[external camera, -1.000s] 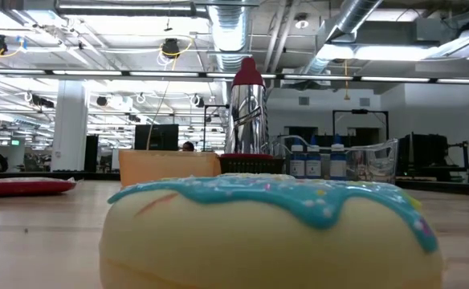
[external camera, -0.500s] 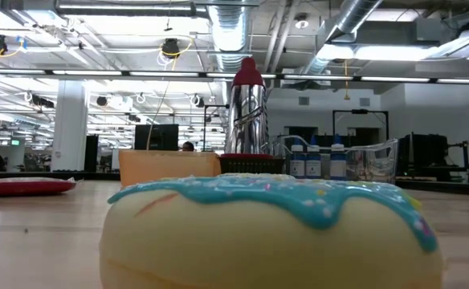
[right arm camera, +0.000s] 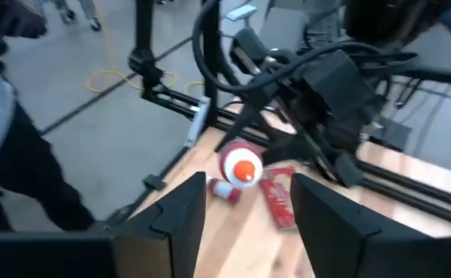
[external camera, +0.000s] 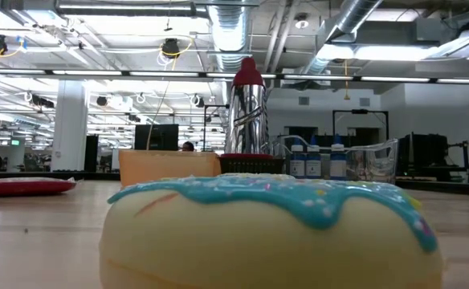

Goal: Pick & Place Food Item
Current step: Put the orange food coloring bottle into the transparent bin

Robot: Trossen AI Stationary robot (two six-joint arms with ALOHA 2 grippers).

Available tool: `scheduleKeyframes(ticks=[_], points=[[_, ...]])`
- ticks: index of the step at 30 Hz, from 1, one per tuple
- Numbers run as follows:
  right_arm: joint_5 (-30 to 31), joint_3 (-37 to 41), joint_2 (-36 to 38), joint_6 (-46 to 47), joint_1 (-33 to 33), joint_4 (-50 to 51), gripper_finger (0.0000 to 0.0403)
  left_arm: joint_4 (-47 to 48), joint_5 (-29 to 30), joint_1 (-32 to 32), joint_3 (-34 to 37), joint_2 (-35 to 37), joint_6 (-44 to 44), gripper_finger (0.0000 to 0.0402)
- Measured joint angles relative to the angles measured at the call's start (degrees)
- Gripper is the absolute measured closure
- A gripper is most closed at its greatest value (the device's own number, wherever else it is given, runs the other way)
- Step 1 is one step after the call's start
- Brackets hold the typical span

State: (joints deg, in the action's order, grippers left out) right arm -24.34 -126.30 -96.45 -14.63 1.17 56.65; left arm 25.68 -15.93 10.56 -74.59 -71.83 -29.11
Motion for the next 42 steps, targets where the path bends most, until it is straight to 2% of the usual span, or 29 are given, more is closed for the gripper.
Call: scheduleKeyframes(ticks=[4,13,25,42], points=[[-2.4,0.0,-0.5,1.4,0.0,1.0,0.02,-0.1,-0.5,-0.4,-1.7,-2.3,0.7,0.027],[-3.7,0.0,-2.4,0.7,0.7,1.3,0.0165,-3.7,-0.5,-0.5,-2.5,-3.4,0.8,0.027],[-5.9,0.1,-6.5,1.6,1.1,-2.2,0.0163,-4.3,0.5,-0.5,-2.5,-3.4,0.7,0.0269],[-6.1,0.0,-7.0,2.6,1.0,-4.1,0.0163,-4.1,0.7,-0.4,-2.5,-3.4,1.9,0.0269]])
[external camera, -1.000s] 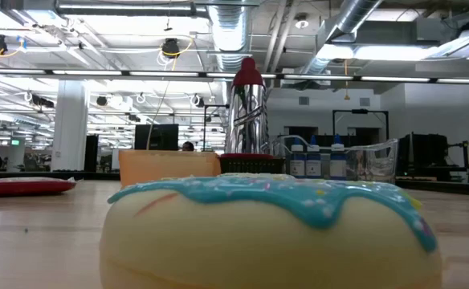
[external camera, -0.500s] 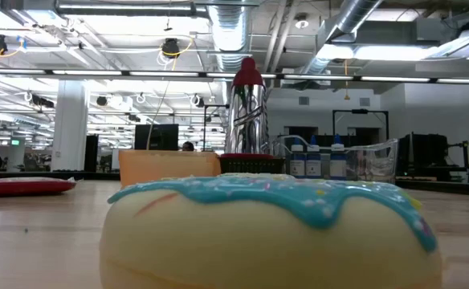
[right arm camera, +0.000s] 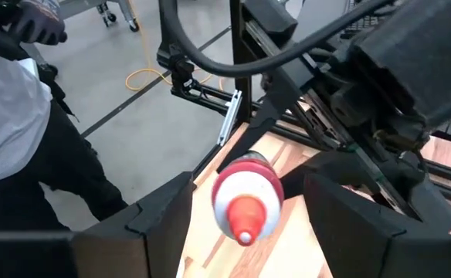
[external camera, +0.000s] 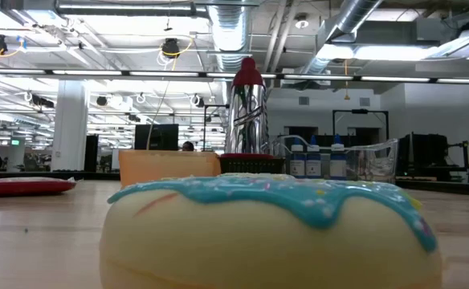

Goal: Pick & Place Food Item
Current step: Put the orange food coloring bottle into the transparent bin

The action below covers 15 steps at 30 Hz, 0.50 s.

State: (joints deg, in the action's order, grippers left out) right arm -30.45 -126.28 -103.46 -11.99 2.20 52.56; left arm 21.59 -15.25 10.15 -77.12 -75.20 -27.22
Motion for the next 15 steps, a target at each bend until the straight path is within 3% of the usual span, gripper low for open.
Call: scheduleKeyframes(ticks=[15], points=[[1.1,0.0,-0.7,0.1,0.0,0.5,0.0182,-1.1,0.1,0.0,0.0,0.0,0.0,0.0269]])
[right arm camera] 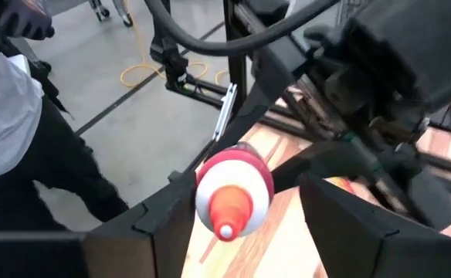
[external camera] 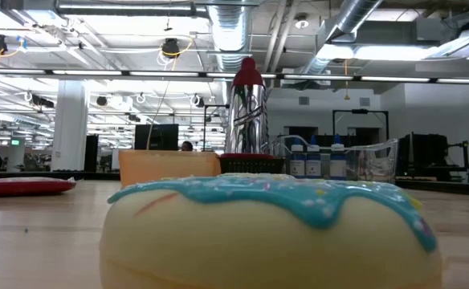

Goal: Pick & Place Food Item
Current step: Put the orange food coloring bottle into the transparent bin

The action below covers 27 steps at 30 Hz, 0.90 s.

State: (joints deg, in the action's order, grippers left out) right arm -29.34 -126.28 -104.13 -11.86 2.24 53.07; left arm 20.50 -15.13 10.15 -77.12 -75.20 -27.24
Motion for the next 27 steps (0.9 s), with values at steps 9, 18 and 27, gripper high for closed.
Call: scheduleKeyframes(ticks=[9,18,27], points=[[-0.7,-0.1,-0.8,-0.1,0.4,0.2,0.023,-0.1,0.1,0.0,0.0,0.0,-0.2,0.0269],[-0.6,-0.1,-0.8,-0.5,0.7,0.4,0.0271,0.2,0.1,0.0,0.0,0.0,-0.2,0.0269],[0.0,-1.4,-0.8,-0.6,0.7,1.0,0.0274,0.7,0.2,0.6,-0.1,0.1,0.1,0.0267]])
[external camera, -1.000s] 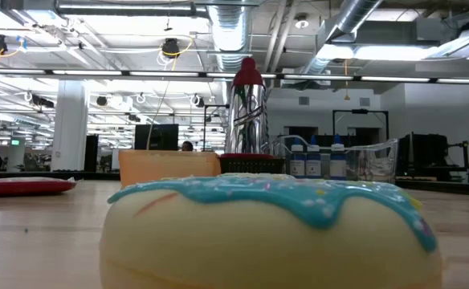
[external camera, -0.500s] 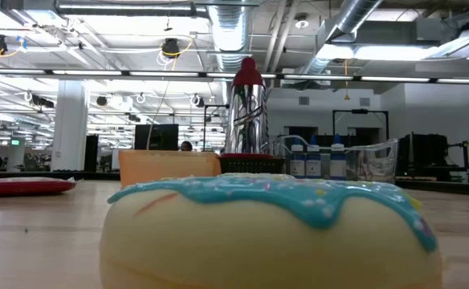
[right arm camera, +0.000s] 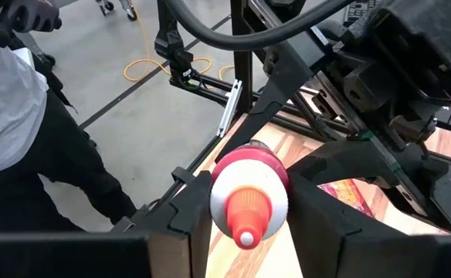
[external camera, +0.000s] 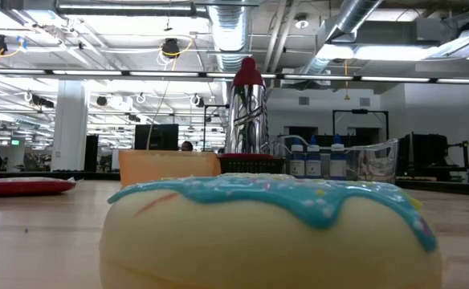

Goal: Pick & Place Food Item
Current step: Put the orange food coloring bottle into the transparent bin

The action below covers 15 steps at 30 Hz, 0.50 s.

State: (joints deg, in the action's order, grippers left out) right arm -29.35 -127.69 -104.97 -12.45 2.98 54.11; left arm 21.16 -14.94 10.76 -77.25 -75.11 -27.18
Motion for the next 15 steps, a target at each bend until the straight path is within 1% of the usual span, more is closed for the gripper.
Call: scheduleKeyframes(ticks=[3,10,12,15], points=[[0.1,-0.1,0.0,-0.2,0.0,0.3,0.0275,0.0,0.0,0.5,0.0,0.0,-0.1,0.0248],[-0.4,-0.4,-0.1,-0.2,0.8,0.5,0.0276,-2.0,-1.8,1.1,0.2,0.9,-1.8,0.0164],[-0.2,-0.4,-0.1,-0.2,0.8,1.2,0.0276,-0.9,-1.7,1.1,0.2,1.5,-2.0,0.0144],[1.6,-0.4,0.2,-0.2,0.4,4.8,0.0276,4.5,-1.2,1.1,0.1,2.3,-2.4,0.0127]])
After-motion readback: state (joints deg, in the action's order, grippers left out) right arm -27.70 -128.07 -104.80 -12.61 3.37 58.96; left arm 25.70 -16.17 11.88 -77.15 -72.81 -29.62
